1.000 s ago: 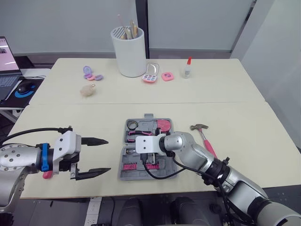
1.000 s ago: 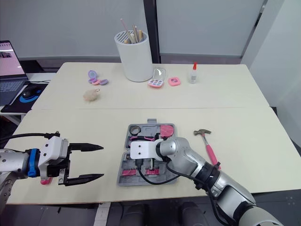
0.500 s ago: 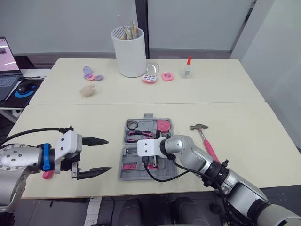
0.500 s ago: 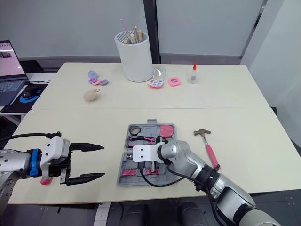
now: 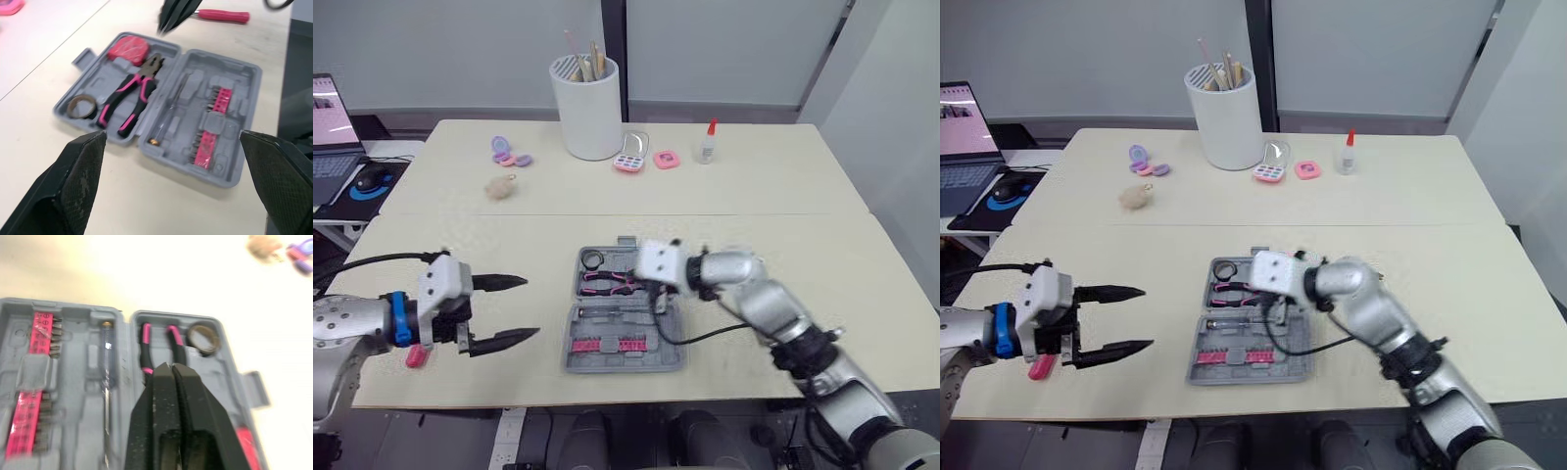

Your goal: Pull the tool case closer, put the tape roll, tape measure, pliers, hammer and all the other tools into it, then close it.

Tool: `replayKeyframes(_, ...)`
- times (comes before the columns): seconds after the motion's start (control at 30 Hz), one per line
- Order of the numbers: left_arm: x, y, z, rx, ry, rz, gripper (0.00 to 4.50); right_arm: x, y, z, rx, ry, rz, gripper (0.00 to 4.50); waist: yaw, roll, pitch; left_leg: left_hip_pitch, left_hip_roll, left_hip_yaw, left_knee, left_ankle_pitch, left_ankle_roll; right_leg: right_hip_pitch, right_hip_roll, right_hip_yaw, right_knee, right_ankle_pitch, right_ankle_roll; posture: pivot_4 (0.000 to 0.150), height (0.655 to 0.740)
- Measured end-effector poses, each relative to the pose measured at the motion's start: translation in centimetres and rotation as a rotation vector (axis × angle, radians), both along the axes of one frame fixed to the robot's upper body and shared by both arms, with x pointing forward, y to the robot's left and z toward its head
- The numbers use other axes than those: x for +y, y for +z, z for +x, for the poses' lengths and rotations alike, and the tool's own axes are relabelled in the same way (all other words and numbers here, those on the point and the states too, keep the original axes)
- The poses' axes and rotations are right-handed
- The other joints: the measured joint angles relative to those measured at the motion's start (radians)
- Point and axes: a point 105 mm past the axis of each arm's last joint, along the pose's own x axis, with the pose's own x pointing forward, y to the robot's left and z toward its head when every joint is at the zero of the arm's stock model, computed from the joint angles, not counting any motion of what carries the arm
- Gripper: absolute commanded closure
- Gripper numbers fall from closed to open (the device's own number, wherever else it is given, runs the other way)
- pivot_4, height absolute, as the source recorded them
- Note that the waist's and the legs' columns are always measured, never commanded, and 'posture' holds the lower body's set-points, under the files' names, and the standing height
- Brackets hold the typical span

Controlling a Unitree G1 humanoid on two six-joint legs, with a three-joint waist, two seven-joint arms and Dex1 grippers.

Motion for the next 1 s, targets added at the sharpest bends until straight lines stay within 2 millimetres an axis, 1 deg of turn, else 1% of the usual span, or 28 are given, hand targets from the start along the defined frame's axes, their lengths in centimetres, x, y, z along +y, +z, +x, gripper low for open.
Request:
replayKeyframes(0.07, 1.9, 0.4, 0.2, 0.026, 0.084, -0.03, 0.0, -4.1, 0.3, -0.2, 0.065, -0.047, 0.023, 3.08, 0.001, 0.0, 0.0, 0.0, 0.0, 0.0, 0.0, 0.0, 0.0, 0.0, -0.001, 0.0, -0.001, 0.0, 0.0, 0.15, 0.74)
replayKeyframes(0.17, 4.9, 1.4, 0.5, 0.027, 0.198, -0.045, 0.0, -9.5, 0.9, -0.8, 0.104, -0.089, 0.005, 2.34, -0.001, 0.0, 0.001, 0.0, -0.001, 0.001, 0.0, 0.0, 0.0, 0.0, -0.001, 0.0, -0.001, 0.0, 0.0, 0.15, 0.74)
replayKeyframes(0.2, 6.0, 1.7, 0.4, 0.027, 0.235, -0.051, 0.0, -11.4, 1.2, -0.7, 0.11, -0.129, 0.006, 2.07, -0.004, 0.0, 0.001, 0.001, 0.0, 0.002, 0.0, 0.0, 0.0, 0.0, -0.001, 0.001, -0.001, 0.0, 0.0, 0.15, 0.74)
replayKeyframes(0.3, 8.9, 2.1, 0.0, 0.047, 0.336, -0.074, 0.0, -16.1, 2.0, -0.5, 0.129, -0.264, 0.039, 1.34, -0.013, 0.0, 0.001, 0.002, 0.001, 0.003, -0.001, 0.0, 0.0, 0.0, 0.0, 0.002, 0.0, 0.0, -0.001, 0.15, 0.74)
replayKeyframes(0.33, 10.0, 2.2, -0.1, 0.052, 0.374, -0.082, 0.0, -17.3, 2.2, -0.5, 0.134, -0.298, 0.052, 1.04, -0.015, 0.001, 0.001, 0.002, 0.001, 0.003, -0.001, 0.0, 0.0, -0.001, 0.0, 0.002, 0.0, 0.0, -0.001, 0.15, 0.74)
replayKeyframes(0.4, 11.9, 2.5, -0.3, 0.055, 0.445, -0.094, 0.0, -18.7, 2.5, -0.6, 0.141, -0.348, 0.091, 0.43, -0.018, 0.001, 0.001, 0.002, 0.001, 0.003, -0.002, 0.0, 0.0, -0.001, 0.0, 0.002, 0.0, 0.0, -0.001, 0.15, 0.74)
replayKeyframes(0.43, 13.4, 2.5, -0.6, 0.059, 0.499, -0.097, 0.0, -19.8, 2.6, -0.5, 0.143, -0.387, 0.117, 0.03, -0.019, 0.001, 0.001, 0.002, 0.001, 0.003, -0.002, 0.0, 0.0, -0.001, 0.0, 0.002, 0.0, -0.001, -0.001, 0.15, 0.74)
replayKeyframes(0.5, 15.4, 2.5, -1.3, 0.07, 0.575, -0.089, 0.0, -21.7, 2.4, -0.7, 0.149, -0.459, 0.122, 0.03, -0.02, 0.001, 0.001, 0.002, 0.0, 0.005, -0.002, 0.0, 0.0, -0.001, -0.002, 0.002, 0.0, -0.001, -0.001, 0.15, 0.74)
replayKeyframes(0.57, 16.9, 2.2, -1.9, 0.074, 0.632, -0.091, 0.0, -23.0, 2.2, -0.7, 0.149, -0.505, 0.132, 0.03, -0.02, 0.001, 0.001, 0.002, 0.0, 0.006, -0.002, 0.0, 0.0, -0.001, -0.003, 0.003, 0.0, -0.001, -0.001, 0.15, 0.74)
replayKeyframes(0.7, 18.4, 2.2, -2.3, 0.055, 0.679, -0.102, 0.0, -23.9, 1.7, -0.9, 0.141, -0.535, 0.132, 0.03, -0.019, 0.001, 0.001, 0.002, 0.0, 0.006, -0.002, 0.0, 0.0, -0.001, -0.003, 0.003, 0.0, -0.001, -0.001, 0.15, 0.74)
replayKeyframes(0.83, 19.1, 2.4, -2.4, 0.045, 0.693, -0.087, 0.0, -24.2, 1.2, -1.1, 0.141, -0.541, 0.124, 0.03, -0.019, 0.001, 0.001, 0.002, 0.0, 0.007, -0.002, 0.0, 0.0, -0.001, -0.003, 0.003, 0.0, 0.0, -0.001, 0.15, 0.74)
replayKeyframes(1.0, 19.0, 2.4, -2.3, 0.04, 0.677, -0.075, 0.0, -24.2, 1.2, -1.0, 0.134, -0.542, 0.12, 0.03, -0.019, 0.001, 0.001, 0.002, 0.0, 0.007, -0.002, 0.0, 0.0, -0.001, -0.003, 0.003, 0.0, 0.0, -0.001, 0.15, 0.74)
